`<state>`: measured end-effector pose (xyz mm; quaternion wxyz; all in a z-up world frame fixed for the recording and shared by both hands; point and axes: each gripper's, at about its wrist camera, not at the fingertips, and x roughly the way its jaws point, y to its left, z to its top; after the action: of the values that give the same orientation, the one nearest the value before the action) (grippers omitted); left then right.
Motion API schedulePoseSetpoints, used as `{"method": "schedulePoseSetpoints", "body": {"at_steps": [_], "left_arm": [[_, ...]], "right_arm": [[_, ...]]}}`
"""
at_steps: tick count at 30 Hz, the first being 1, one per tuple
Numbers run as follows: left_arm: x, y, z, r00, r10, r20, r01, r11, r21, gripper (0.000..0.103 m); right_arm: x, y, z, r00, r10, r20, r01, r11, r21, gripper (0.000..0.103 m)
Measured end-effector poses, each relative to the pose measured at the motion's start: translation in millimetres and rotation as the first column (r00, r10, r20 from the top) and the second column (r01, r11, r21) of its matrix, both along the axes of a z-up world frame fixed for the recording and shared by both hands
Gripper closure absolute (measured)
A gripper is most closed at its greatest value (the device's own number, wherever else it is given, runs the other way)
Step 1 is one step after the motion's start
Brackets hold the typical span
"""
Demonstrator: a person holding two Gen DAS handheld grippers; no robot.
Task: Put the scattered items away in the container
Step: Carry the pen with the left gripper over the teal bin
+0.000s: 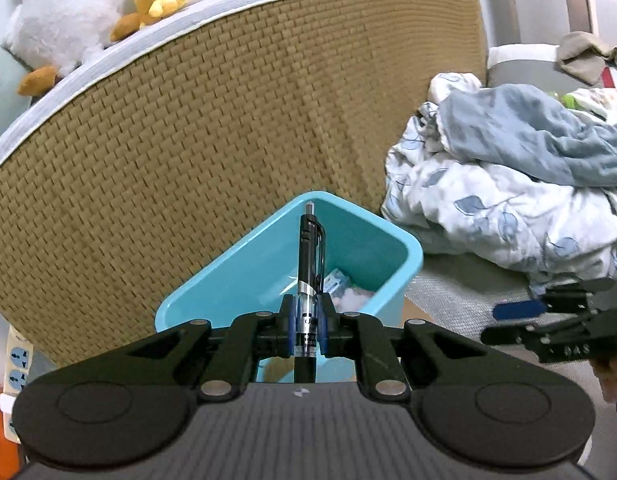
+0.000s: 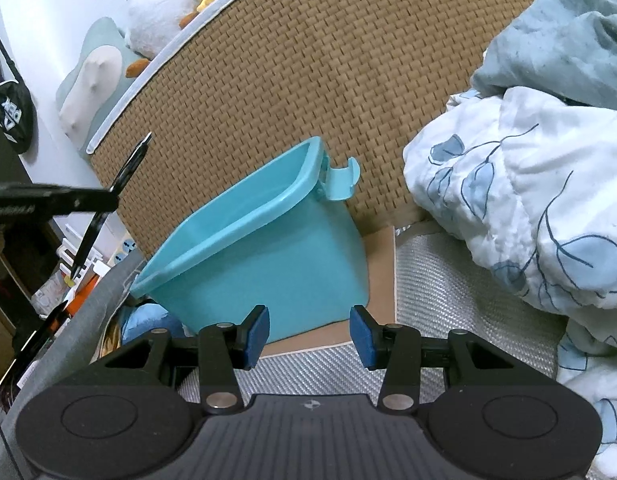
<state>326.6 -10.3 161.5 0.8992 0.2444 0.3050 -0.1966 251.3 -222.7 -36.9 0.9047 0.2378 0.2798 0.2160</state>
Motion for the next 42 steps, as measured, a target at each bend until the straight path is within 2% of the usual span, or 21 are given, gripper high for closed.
{"method": "schedulePoseSetpoints", "body": {"at_steps": [20,25,29,32,38,42], "left_arm": [[97,-16,-39,0.993,0.082,-0.091,-0.074,0.994,0.083,0.090],[114,-22,-60,0.990,0.065,-0.127,-0.048,0.990,0.134,0.090],[124,-31,-77,0.986,0.037,-0.160,-0.003,0.979,0.206,0.090],[129,-36,-87,0.982,0.019,-0.187,0.021,0.977,0.214,0.090],[141,-45,-108,0.966,0.011,-0.259,0.056,0.967,0.249,0.090],[151,-52,-122,0.953,0.021,-0.304,0.074,0.952,0.298,0.090]], "right_arm": [[9,5,-3,0.999,0.027,-0.033,-0.026,0.999,0.030,0.054],[12,4,-1,0.999,0.034,-0.039,-0.032,0.998,0.047,0.054],[13,7,1,0.998,0.049,-0.038,-0.047,0.998,0.049,0.054],[14,9,1,0.998,0.053,-0.037,-0.052,0.998,0.044,0.054],[16,12,0,0.997,0.059,-0.044,-0.057,0.998,0.038,0.054],[17,11,0,0.997,0.061,-0.050,-0.059,0.997,0.045,0.054]]}}
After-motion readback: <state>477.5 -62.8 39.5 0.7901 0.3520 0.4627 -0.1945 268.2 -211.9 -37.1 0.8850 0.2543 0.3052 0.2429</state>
